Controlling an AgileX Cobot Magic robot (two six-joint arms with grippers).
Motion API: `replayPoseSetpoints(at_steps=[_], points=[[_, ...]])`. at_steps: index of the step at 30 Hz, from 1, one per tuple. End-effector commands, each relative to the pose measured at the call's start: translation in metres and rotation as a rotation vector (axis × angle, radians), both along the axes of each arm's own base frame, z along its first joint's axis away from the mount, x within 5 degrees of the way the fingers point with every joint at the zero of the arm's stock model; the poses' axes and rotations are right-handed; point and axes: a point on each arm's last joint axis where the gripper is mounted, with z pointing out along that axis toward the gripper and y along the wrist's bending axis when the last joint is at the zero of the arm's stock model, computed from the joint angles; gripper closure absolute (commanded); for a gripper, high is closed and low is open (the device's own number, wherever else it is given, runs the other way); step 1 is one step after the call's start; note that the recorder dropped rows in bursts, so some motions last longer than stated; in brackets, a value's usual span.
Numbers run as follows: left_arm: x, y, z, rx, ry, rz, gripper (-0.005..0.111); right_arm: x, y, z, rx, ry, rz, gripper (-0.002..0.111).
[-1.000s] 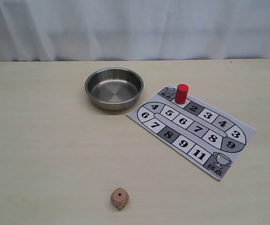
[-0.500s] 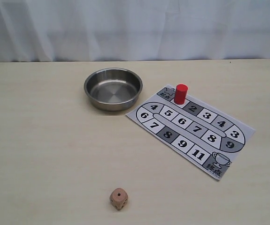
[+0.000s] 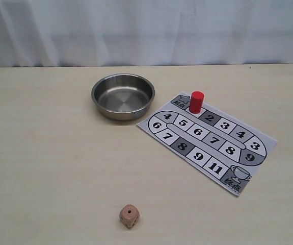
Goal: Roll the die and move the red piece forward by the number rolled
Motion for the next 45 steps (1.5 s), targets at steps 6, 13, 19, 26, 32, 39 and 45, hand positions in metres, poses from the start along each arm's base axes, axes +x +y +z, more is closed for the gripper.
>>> replayPoseSetpoints(at_steps=[6,13,19,26,32,39,45], points=[[0.07,-0.001,-0.063,-0.009,-0.028,0.001,0.107,0.001,-0.002,-0.003,0.003,-0.001,-0.005,0.104],[0.106,-0.001,-0.14,-0.009,0.03,0.004,0.107,0.001,-0.002,-0.003,0.003,-0.001,-0.005,0.104],[0.114,-0.001,-0.175,-0.015,0.057,0.005,0.107,0.001,-0.002,-0.003,0.003,-0.001,-0.005,0.104],[0.115,-0.001,-0.184,-0.013,0.158,0.004,0.107,0.001,-0.002,-0.003,0.003,-0.001,-0.005,0.104],[0.113,-0.001,-0.195,-0.016,0.277,0.005,0.107,0.001,-0.002,-0.003,0.003,-0.001,-0.005,0.104],[0.114,-0.001,-0.194,-0.011,0.266,0.006,0.107,0.001,-0.002,-0.003,0.003,-0.001,-0.005,0.104],[0.114,-0.001,-0.194,-0.007,0.266,0.007,0.107,0.001,-0.002,-0.003,0.003,-0.001,-0.005,0.104]])
